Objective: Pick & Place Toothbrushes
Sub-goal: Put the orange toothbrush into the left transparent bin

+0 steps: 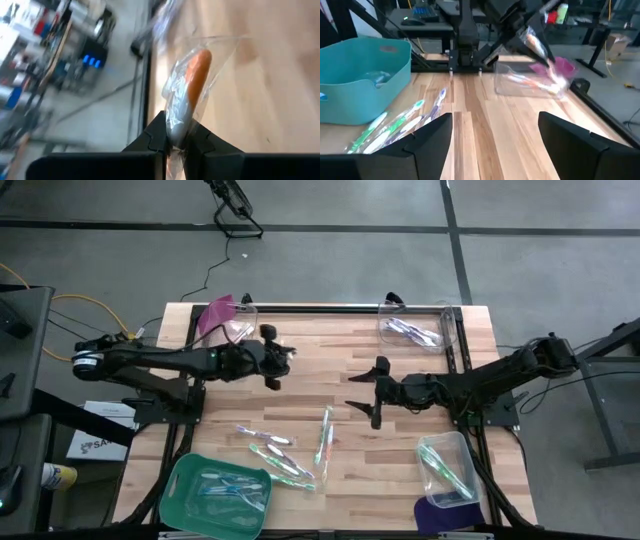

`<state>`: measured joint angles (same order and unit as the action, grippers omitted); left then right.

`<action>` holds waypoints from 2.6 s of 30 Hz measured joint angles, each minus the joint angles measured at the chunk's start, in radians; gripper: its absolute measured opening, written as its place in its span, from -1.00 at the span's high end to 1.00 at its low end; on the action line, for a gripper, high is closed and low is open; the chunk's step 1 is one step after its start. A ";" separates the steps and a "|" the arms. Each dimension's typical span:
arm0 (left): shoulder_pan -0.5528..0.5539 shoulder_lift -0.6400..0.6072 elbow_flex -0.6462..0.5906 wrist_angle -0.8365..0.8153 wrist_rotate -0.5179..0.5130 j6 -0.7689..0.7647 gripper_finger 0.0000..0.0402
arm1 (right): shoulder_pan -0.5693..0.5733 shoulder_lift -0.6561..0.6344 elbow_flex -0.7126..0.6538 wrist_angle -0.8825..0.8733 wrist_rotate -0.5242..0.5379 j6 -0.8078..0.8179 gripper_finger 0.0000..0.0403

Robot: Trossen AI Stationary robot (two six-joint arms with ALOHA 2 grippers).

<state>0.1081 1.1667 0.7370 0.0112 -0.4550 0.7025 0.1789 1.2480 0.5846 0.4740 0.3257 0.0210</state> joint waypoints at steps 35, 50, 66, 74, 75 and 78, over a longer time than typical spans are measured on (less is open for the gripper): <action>0.428 -0.019 0.000 -0.616 -0.232 -0.781 0.88 | -0.003 0.001 0.000 -0.034 0.001 0.062 -0.37; 0.501 -0.019 0.008 -0.620 -0.124 -0.726 0.38 | -0.003 0.001 0.000 -0.075 0.001 0.067 -0.37; 0.501 -0.019 0.136 -0.694 -0.152 -0.633 0.11 | -0.003 0.001 0.000 -0.112 0.015 0.107 -0.37; 0.500 -0.019 0.136 -0.508 0.267 -0.401 0.15 | -0.003 0.001 0.000 -0.113 0.015 0.111 -0.37; 0.500 -0.018 0.136 -0.502 0.292 -0.382 0.19 | -0.003 0.001 0.000 -0.115 0.015 0.114 -0.37; 0.501 -0.007 0.136 -0.527 0.296 -0.367 0.40 | -0.003 0.002 0.000 -0.120 0.016 0.114 -0.37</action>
<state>0.6089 1.1600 0.8730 -0.5162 -0.1591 0.3359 0.1757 1.2495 0.5846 0.3542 0.3413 0.1349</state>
